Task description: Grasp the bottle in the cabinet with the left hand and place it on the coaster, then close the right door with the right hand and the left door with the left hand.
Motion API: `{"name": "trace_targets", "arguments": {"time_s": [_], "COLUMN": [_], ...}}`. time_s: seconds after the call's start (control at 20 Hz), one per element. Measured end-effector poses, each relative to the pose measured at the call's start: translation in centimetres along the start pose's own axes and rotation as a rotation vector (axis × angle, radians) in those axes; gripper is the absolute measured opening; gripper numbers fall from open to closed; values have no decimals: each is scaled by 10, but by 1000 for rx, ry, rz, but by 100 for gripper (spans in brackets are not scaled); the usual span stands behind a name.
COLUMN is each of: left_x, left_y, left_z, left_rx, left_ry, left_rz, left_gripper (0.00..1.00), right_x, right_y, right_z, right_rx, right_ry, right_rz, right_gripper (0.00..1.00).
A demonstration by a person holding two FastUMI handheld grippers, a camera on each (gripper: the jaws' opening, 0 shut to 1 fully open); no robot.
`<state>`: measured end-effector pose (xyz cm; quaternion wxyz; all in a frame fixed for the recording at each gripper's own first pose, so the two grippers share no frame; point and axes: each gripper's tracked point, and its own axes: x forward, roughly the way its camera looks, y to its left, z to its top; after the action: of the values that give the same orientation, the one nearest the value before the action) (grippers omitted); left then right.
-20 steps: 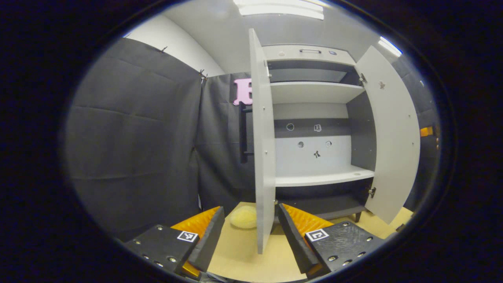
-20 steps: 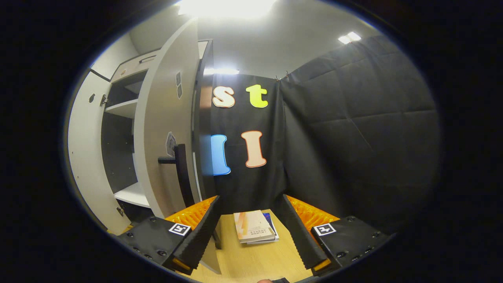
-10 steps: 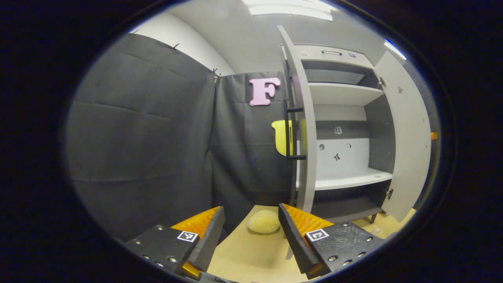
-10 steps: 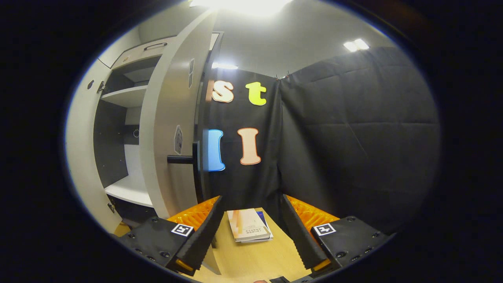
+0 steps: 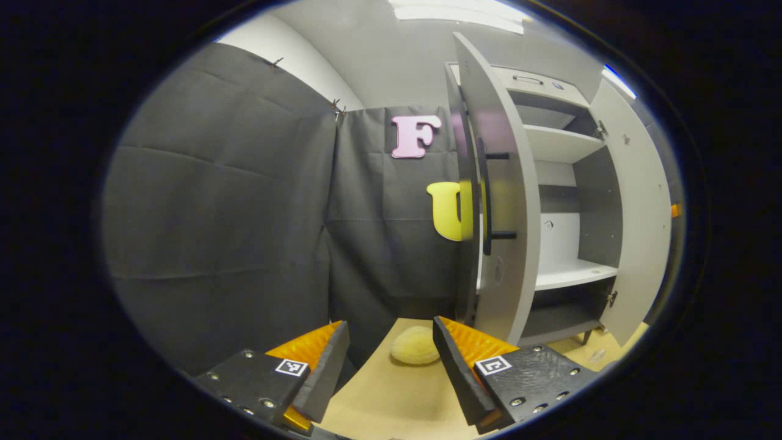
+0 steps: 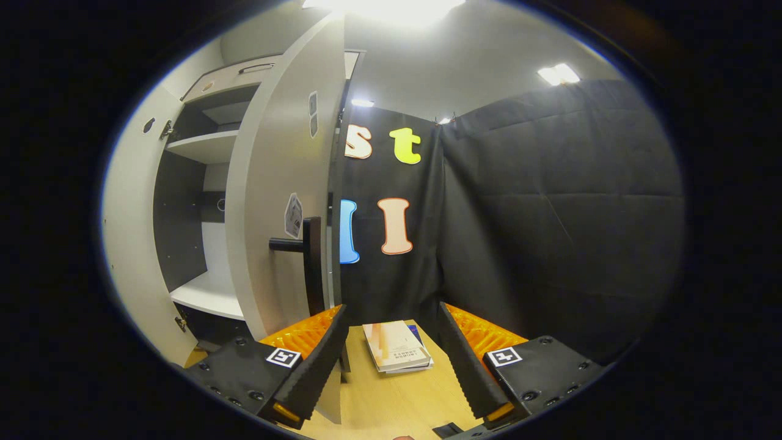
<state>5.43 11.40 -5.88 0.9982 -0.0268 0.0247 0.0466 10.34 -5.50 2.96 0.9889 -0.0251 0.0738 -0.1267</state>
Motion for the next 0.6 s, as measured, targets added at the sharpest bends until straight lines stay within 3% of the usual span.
{"name": "trace_targets", "arguments": {"time_s": [0.2,0.3,0.35,0.6], "left_x": [9,13,14,21], "left_y": [10,13,15,23], "left_z": [-1,-2,-2,0], "left_rx": [-10,-17,-18,-24], "left_ry": [-3,-4,-5,-8], "left_rz": [-13,-18,-19,-23], "left_gripper": [84,84,84,84], "right_x": [-4,-4,-6,-8], "right_y": [14,22,27,67], "right_z": [0,0,1,2], "right_rx": [-6,-5,-5,-13], "right_ry": [0,-1,-2,-6], "right_rz": [-10,-6,1,73], "right_gripper": [95,92,95,95]}}
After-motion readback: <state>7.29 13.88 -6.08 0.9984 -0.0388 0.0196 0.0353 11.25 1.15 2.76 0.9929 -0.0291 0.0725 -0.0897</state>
